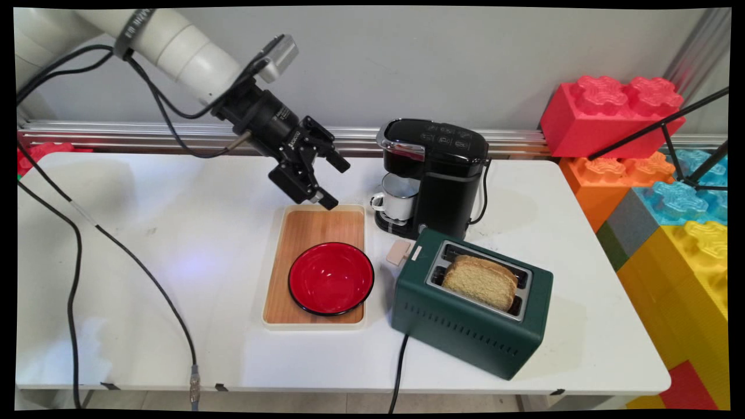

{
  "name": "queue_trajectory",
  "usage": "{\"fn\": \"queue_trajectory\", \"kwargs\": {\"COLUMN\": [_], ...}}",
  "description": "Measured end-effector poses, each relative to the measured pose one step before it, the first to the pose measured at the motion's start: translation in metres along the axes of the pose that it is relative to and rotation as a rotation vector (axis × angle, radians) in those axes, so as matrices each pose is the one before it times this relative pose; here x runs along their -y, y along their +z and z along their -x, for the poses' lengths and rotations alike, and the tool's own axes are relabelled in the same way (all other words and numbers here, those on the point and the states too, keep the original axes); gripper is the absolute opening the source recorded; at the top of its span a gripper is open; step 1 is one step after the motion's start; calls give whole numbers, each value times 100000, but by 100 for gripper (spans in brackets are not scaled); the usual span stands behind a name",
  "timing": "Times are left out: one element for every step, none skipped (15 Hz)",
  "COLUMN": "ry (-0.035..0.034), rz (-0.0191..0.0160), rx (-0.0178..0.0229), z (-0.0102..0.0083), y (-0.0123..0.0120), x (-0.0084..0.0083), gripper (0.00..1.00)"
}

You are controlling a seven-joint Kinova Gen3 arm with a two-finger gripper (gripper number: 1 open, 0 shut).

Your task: Press the toaster switch

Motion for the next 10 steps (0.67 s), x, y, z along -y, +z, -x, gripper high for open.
{"fn": "queue_trajectory", "kwargs": {"ry": [2632, 2926, 2586, 2261, 1773, 1932, 1816, 1205, 1164, 1346], "rz": [1767, 1954, 1720, 1504, 1174, 1167, 1026, 580, 590, 591], "rx": [-801, -886, -720, -602, -440, -452, -361, -279, -214, -244], "z": [-184, -162, -164, -115, -75, -55, -14, -3, 6, 26], "y": [-92, -35, 79, 107, 116, 122, 122, 77, 83, 73], "x": [-405, -359, -211, -128, -35, 16, 66, 87, 97, 136], "gripper": [100, 100, 100, 100, 100, 100, 100, 100, 100, 100]}}
